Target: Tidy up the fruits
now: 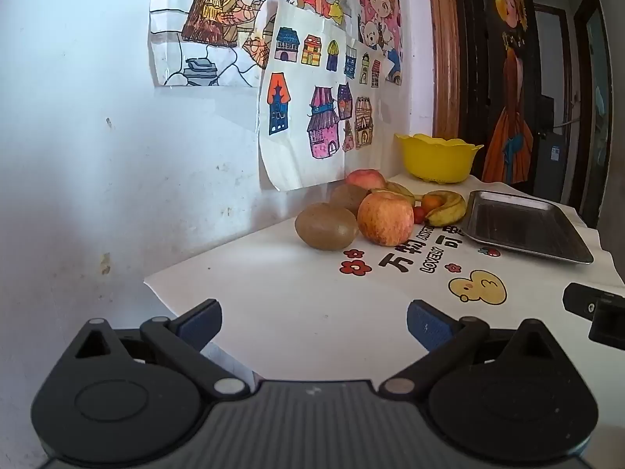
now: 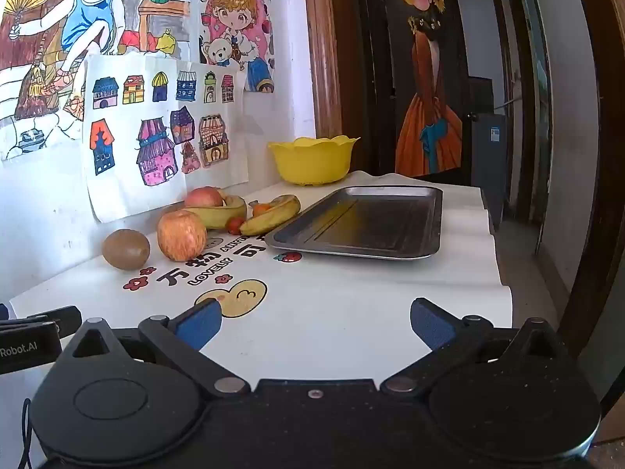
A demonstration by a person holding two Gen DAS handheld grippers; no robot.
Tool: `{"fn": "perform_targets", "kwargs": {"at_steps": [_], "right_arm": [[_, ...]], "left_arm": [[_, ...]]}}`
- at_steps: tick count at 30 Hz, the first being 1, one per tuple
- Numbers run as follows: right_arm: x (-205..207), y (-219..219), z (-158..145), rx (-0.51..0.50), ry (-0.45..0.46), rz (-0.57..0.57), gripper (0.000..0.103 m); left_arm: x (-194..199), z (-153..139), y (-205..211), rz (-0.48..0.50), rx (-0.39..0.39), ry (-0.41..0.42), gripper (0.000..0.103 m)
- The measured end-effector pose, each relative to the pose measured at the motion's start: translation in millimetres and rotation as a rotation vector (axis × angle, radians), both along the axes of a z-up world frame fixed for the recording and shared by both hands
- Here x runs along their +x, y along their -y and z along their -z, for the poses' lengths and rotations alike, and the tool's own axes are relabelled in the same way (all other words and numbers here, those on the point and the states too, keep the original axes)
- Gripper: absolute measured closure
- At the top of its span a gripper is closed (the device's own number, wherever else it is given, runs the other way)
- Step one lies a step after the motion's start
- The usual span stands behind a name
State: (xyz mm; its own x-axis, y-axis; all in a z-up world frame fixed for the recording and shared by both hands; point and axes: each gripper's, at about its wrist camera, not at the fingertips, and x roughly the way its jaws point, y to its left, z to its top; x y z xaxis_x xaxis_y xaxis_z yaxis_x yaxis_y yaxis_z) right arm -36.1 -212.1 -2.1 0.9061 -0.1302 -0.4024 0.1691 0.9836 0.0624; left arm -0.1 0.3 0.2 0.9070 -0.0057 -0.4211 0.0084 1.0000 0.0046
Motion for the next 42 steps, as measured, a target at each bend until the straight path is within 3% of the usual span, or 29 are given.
{"fn": "perform_targets", "kwargs": {"at_steps": [42], "right_arm": [[2.3, -0.1, 2.7, 0.021, -0.002, 0.017, 0.001]], "left_arm": [[-1.7, 1.4, -2.9, -0.012, -0.005, -0.009, 0.000]]}}
